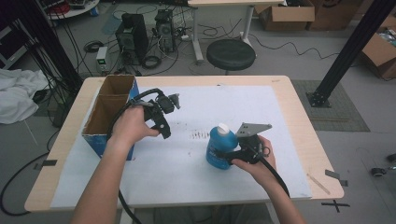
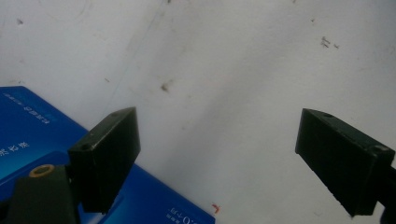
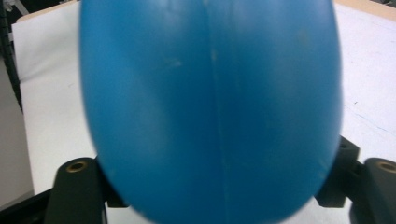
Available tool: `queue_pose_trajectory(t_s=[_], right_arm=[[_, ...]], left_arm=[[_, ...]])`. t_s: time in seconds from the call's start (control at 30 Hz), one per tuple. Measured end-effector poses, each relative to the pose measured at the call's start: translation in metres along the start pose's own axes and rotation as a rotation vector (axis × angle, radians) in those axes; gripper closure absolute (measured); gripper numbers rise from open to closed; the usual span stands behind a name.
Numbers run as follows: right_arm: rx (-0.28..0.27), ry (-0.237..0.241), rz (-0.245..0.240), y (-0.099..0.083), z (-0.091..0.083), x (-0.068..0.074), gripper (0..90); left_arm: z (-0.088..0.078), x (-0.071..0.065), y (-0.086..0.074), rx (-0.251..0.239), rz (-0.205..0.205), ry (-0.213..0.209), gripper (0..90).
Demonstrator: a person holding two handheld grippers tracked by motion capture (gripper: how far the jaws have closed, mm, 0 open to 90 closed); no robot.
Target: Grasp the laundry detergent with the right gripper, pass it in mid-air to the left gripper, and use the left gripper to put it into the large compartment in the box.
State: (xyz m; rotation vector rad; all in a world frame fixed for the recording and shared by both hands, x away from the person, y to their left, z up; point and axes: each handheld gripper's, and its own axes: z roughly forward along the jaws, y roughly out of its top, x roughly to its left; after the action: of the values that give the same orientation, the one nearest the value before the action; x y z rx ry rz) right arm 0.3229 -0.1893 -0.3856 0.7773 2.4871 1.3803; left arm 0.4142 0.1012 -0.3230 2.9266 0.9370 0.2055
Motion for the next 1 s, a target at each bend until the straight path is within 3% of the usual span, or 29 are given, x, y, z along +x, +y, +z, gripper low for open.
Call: queue_pose_trajectory(t_s=[0.17, 0.27, 0.6, 1.0], right_arm=[[-0.015, 0.019, 0.006, -0.002, 0.001, -0.002, 34.5], [-0.036, 0.031, -0.004, -0.003, 0.000, 0.000, 42.6], [-0.053, 0.048, -0.016, -0.005, 0.000, -0.004, 44.0], [-0.038, 0.140, -0.078, 0.007, -0.004, -0.019, 45.0]], left_arm=[[0.000, 0.001, -0.002, 0.000, -0.005, 0.000, 14.5], [0.000, 0.000, -0.001, -0.004, -0.002, -0.003, 14.6], [-0.002, 0.000, -0.002, -0.010, 0.000, -0.005, 14.7], [-0.006, -0.002, -0.004, -0.027, 0.004, -0.014, 15.1]])
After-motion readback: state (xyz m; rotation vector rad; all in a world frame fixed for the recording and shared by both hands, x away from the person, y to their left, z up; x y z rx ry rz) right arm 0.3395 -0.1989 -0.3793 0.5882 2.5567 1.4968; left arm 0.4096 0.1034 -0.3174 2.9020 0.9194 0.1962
